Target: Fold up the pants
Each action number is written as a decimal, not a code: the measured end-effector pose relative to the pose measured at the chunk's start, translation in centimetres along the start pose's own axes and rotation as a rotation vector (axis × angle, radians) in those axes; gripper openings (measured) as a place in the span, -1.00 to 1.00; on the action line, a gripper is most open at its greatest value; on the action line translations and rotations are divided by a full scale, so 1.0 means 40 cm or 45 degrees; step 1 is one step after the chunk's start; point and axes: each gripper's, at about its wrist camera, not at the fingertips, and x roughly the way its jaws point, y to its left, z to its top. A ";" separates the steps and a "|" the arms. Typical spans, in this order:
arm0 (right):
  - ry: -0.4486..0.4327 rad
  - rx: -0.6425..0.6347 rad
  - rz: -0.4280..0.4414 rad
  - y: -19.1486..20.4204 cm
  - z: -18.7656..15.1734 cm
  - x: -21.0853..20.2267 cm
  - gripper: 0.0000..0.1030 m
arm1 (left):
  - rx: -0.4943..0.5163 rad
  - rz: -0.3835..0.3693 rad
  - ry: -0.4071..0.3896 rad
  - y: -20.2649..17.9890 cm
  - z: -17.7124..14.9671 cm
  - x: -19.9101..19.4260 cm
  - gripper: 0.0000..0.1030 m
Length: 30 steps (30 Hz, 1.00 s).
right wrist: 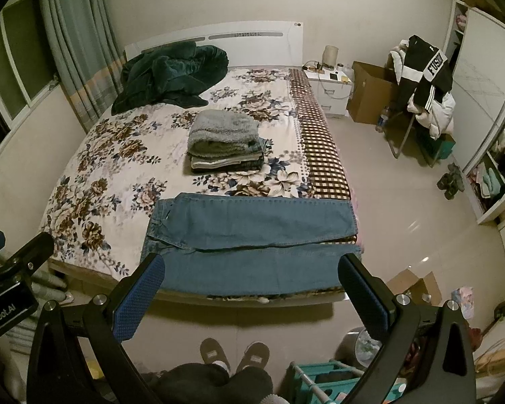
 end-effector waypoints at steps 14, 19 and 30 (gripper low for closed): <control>0.043 0.085 -0.065 -0.103 0.002 0.186 1.00 | -0.074 0.155 0.017 0.028 0.125 0.155 1.00; 0.130 0.129 -0.103 -0.172 0.043 0.368 1.00 | -0.082 0.202 0.168 -0.006 0.160 0.347 1.00; 0.518 0.500 -0.127 -0.366 0.163 1.015 1.00 | -0.165 0.199 0.649 -0.069 0.213 0.910 1.00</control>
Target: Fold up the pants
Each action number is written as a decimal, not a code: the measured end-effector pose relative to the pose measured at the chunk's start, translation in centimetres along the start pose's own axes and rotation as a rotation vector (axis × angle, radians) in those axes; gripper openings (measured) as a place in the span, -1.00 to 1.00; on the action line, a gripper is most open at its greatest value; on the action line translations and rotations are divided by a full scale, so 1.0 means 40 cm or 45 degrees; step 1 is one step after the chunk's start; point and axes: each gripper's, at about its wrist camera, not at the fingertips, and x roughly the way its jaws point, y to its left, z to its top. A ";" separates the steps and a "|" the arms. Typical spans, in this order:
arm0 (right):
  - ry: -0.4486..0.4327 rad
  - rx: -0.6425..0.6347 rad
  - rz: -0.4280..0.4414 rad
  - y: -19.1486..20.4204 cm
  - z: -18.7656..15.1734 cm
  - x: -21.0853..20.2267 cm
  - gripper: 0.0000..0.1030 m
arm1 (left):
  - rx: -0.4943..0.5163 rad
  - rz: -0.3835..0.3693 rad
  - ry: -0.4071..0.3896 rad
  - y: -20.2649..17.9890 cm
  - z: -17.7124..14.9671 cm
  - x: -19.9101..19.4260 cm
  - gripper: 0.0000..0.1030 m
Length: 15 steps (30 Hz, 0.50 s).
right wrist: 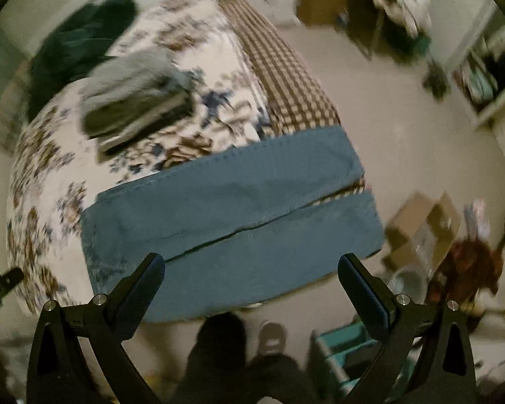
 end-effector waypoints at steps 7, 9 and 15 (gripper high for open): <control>0.245 0.330 -0.006 -0.015 0.238 0.429 1.00 | -0.137 0.028 0.220 -0.080 0.258 0.338 1.00; 0.284 0.395 -0.034 -0.011 0.288 0.537 0.99 | -0.187 0.032 0.296 -0.095 0.317 0.439 1.00; 0.385 0.562 -0.111 -0.017 0.406 0.797 0.98 | -0.328 0.001 0.507 -0.115 0.439 0.686 1.00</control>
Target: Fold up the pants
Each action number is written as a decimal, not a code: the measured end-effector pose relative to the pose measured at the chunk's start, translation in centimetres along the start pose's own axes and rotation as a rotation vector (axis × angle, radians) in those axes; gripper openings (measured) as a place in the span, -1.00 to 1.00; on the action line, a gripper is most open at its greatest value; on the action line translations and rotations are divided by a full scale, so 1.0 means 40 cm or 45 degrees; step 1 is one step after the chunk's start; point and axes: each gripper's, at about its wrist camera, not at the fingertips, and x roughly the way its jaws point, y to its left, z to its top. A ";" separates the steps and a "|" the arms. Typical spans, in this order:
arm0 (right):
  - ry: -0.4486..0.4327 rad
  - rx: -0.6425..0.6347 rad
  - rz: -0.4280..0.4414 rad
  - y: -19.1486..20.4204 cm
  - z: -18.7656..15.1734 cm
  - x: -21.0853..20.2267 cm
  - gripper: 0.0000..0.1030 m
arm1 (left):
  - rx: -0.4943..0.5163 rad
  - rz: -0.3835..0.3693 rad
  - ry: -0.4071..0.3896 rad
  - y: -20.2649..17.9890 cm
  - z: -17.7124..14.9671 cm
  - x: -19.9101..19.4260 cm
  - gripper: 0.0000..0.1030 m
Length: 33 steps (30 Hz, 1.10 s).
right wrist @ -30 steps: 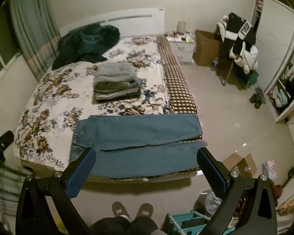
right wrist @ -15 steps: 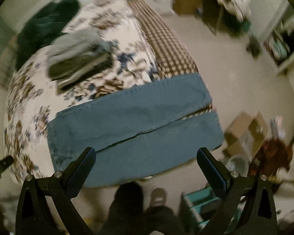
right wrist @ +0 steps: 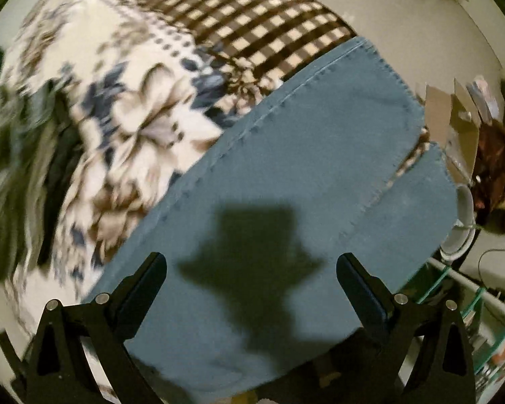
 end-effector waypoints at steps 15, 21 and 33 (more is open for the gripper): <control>0.095 0.177 -0.106 0.062 0.177 0.225 -0.10 | -0.237 -0.020 -0.047 0.073 0.100 0.146 -0.33; 0.033 0.166 0.012 0.035 0.122 0.166 -0.80 | -0.177 -0.116 -0.220 0.125 0.010 0.070 -0.65; -0.046 0.030 0.236 -0.287 -0.143 -0.019 -0.85 | -0.061 -0.240 -0.472 0.396 -0.253 0.005 -0.82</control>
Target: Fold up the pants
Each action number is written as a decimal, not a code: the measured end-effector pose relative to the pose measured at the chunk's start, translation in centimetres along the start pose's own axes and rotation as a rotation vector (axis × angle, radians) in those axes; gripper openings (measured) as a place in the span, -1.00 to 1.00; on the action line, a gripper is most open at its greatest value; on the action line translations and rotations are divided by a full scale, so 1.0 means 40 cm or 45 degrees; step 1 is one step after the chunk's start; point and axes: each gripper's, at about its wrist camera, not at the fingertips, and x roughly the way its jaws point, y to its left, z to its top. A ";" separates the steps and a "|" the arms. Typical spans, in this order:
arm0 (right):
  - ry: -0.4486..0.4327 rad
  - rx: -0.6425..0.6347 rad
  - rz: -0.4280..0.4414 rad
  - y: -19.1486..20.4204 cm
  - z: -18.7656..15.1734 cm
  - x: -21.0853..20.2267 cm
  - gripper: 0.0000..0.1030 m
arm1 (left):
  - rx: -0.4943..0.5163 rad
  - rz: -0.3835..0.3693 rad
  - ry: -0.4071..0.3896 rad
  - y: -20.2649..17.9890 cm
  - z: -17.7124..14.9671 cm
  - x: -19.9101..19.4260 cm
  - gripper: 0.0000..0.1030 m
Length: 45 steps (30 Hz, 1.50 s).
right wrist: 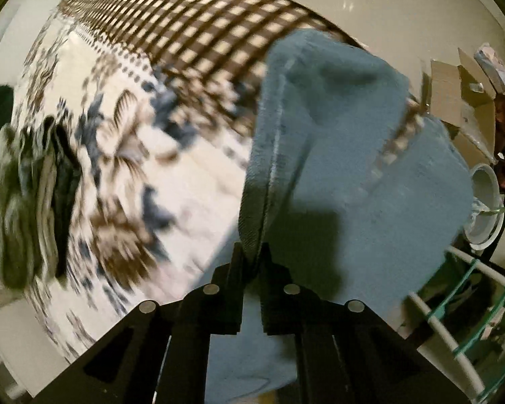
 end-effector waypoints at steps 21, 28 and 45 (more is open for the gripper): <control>0.133 -0.059 0.043 -0.485 -0.284 0.233 -0.12 | -0.222 -0.135 0.192 0.336 -0.331 0.243 -0.62; -0.174 -0.036 0.018 -0.581 -0.206 0.092 0.37 | -0.266 -0.083 0.116 0.331 -0.373 0.204 -0.40; -0.251 0.010 -0.281 -0.802 0.054 0.121 -0.81 | -0.010 0.011 -0.044 0.167 -0.417 0.236 0.12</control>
